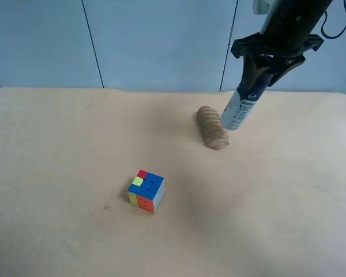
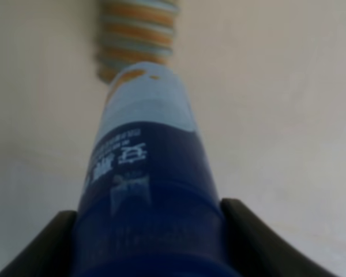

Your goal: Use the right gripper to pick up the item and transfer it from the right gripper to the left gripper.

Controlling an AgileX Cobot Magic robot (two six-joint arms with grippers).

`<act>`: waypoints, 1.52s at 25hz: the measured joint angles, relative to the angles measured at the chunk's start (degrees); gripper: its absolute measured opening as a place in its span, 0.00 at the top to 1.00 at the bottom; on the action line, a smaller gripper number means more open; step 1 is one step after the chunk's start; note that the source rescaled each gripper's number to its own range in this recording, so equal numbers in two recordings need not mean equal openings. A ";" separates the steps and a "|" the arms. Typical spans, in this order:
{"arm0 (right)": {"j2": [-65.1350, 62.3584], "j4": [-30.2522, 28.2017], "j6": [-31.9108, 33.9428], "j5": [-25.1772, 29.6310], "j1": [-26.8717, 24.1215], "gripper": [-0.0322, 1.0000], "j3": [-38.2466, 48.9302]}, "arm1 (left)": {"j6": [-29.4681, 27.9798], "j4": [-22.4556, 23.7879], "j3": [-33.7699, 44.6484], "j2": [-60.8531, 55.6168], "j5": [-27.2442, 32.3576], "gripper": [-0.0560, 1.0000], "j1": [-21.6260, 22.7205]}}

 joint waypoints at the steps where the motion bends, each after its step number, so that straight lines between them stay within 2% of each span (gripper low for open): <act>1: -0.74 0.62 0.00 0.00 0.94 0.97 0.00 | 0.00 0.00 0.00 0.00 0.00 0.00 0.00; 9: -2.75 6.26 -1.07 0.23 10.64 0.97 0.00 | 0.05 -0.05 0.00 0.00 0.00 0.00 0.00; 13: -2.75 10.69 -1.95 0.23 15.23 0.97 0.00 | 2.49 -1.52 0.00 1.79 0.05 0.00 0.00; 15: -2.82 12.29 -2.48 0.30 17.02 0.97 0.00 | 5.82 -3.76 -0.56 4.48 0.11 0.00 0.00; 21: -2.82 17.22 -4.34 0.65 20.52 0.97 -2.04 | 19.19 -14.81 -2.63 13.76 -0.07 0.00 -0.35; 25: -2.82 20.83 -4.53 0.61 21.19 0.97 -6.49 | 26.64 -19.34 -2.67 17.63 -1.17 0.00 -4.62; 31: -2.82 24.84 -4.95 0.56 21.24 0.97 -9.06 | 30.89 -19.97 -2.67 22.90 -3.62 0.00 -12.94; 38: -2.82 25.97 -4.95 0.60 22.71 0.97 -9.06 | 34.01 -20.07 -4.94 29.31 -9.61 0.00 -19.36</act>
